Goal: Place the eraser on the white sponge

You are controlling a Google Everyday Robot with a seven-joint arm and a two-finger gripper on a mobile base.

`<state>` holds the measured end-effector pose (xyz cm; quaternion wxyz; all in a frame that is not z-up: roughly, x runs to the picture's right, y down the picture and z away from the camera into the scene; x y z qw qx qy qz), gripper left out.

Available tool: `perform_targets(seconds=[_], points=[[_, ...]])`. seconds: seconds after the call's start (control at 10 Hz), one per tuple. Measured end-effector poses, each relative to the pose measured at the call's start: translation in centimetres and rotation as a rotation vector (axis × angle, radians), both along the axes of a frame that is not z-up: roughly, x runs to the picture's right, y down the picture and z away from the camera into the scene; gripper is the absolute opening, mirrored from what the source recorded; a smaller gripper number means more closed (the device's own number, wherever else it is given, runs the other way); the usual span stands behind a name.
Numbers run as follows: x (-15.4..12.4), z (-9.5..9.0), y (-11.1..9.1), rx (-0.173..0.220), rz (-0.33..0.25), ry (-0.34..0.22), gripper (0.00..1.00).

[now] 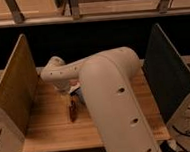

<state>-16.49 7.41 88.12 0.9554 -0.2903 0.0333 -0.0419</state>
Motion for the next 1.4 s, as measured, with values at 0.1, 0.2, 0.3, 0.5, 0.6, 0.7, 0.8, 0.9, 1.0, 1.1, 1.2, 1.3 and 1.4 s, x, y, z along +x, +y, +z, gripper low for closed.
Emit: perform_targets(seconds=[0.1, 0.2, 0.3, 0.5, 0.6, 0.7, 0.8, 0.9, 1.0, 1.1, 1.2, 1.3, 1.4], points=[[-0.3, 0.5, -0.7, -0.024, -0.063, -0.031, 0.8], [-0.4, 0.9, -1.2, -0.061, -0.132, -0.068, 0.8], [-0.3, 1.3, -1.9, -0.082, -0.185, -0.091, 0.8], [-0.2, 1.7, -2.5, -0.11, -0.241, -0.119, 0.8], [-0.2, 1.8, -2.7, -0.117, -0.259, -0.129, 0.8], [-0.1, 1.8, -2.7, -0.119, -0.261, -0.13, 0.8], [-0.2, 1.8, -2.7, -0.114, -0.26, -0.132, 0.8], [-0.3, 2.1, -3.0, -0.091, -0.251, -0.147, 0.8], [-0.6, 2.5, -3.5, -0.058, -0.238, -0.177, 0.8], [-0.8, 2.9, -3.8, -0.034, -0.235, -0.21, 0.8], [-0.9, 3.5, -3.9, -0.015, -0.229, -0.262, 0.8], [-0.8, 3.9, -3.6, -0.013, -0.217, -0.295, 0.8], [-0.5, 4.5, -3.1, -0.016, -0.201, -0.332, 0.8]])
